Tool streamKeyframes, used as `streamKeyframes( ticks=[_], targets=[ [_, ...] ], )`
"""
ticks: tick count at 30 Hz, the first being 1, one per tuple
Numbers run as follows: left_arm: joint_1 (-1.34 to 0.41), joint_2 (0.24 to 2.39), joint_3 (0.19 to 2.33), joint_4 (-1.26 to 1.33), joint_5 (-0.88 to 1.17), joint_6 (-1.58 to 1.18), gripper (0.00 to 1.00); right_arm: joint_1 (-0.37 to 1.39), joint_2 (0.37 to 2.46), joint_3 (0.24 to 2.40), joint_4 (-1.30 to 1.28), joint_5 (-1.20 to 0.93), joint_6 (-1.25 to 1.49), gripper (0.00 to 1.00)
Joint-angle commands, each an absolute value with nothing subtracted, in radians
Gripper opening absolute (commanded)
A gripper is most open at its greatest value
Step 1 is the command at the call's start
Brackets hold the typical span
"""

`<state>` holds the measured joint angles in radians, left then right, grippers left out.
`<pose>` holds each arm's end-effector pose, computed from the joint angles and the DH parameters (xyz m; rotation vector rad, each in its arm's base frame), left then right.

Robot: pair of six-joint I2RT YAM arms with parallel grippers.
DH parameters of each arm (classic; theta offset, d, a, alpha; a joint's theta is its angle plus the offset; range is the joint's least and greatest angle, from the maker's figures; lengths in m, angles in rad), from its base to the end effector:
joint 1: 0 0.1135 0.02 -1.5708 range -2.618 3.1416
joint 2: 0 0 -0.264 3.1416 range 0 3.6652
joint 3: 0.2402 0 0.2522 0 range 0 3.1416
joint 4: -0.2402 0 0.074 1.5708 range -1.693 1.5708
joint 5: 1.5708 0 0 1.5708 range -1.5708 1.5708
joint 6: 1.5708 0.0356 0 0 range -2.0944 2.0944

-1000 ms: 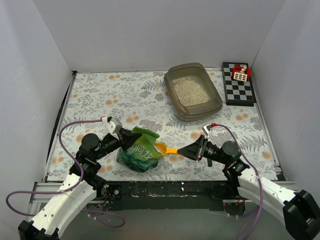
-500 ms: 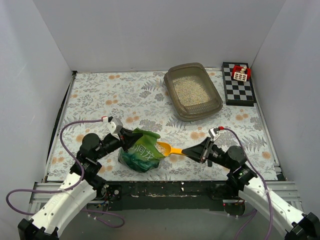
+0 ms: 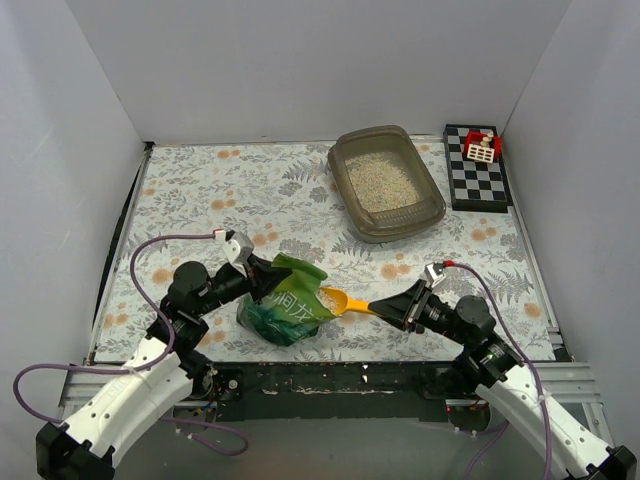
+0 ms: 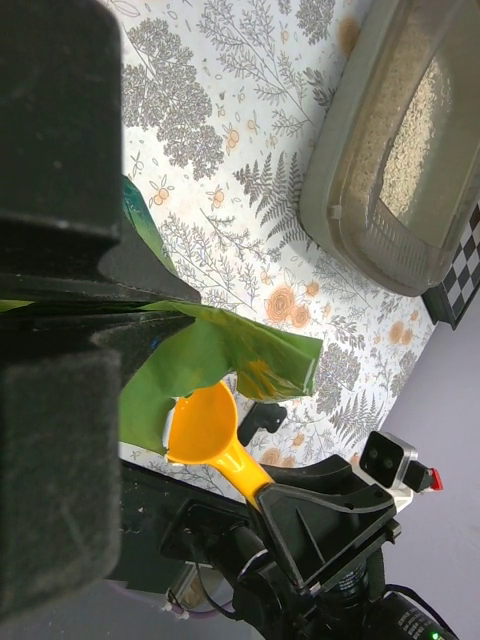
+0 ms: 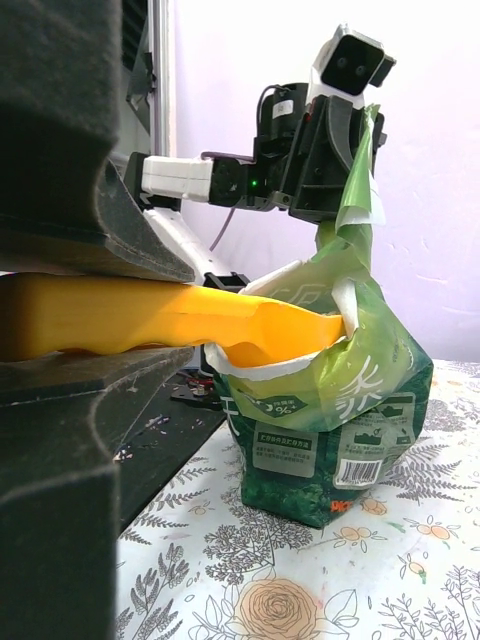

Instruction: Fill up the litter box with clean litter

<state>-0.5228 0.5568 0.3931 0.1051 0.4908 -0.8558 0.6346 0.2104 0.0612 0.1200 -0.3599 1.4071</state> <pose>0.1238 -0.0907 0.2661 0.1199 1.8295 -1.4151 0.0894 0.0814 0.1884 0.4097 1.9091 1.7749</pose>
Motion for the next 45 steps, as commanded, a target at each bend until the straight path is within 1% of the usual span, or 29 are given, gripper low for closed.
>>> streamKeyframes(
  ticks=[1,6,11,14,25,29,30,36,40,45],
  targets=[
    [-0.522,0.595,0.393,0.112,0.483,-0.879,0.00,0.623,0.132,0.031,0.002,-0.293,1.385,0.01],
    [-0.531,0.644,0.405,0.091,0.473,-0.893,0.00,0.623,0.058,0.038,-0.093,-0.285,1.394,0.01],
    [-0.555,0.696,0.449,0.035,0.362,-0.862,0.00,0.623,0.020,0.097,-0.192,-0.268,1.384,0.01],
    [-0.563,0.718,0.465,0.032,0.330,-0.848,0.00,0.623,0.008,0.132,-0.241,-0.255,1.373,0.01],
    [-0.568,0.696,0.419,0.078,0.322,-0.839,0.00,0.624,-0.060,0.233,-0.383,-0.190,1.359,0.01],
    [-0.569,0.695,0.419,0.083,0.334,-0.836,0.00,0.623,-0.006,0.247,-0.359,-0.198,1.347,0.01],
    [-0.571,0.695,0.417,0.087,0.340,-0.841,0.00,0.624,0.038,0.247,-0.339,-0.215,1.344,0.01],
    [-0.578,0.692,0.422,0.127,0.397,-0.851,0.00,0.623,0.139,0.255,-0.215,-0.226,1.342,0.01],
    [-0.583,0.712,0.480,0.133,0.492,-0.825,0.00,0.623,0.257,0.284,-0.144,-0.271,1.332,0.01],
    [-0.587,0.736,0.532,0.140,0.613,-0.802,0.00,0.623,0.347,0.351,-0.130,-0.276,1.302,0.01]
  ],
)
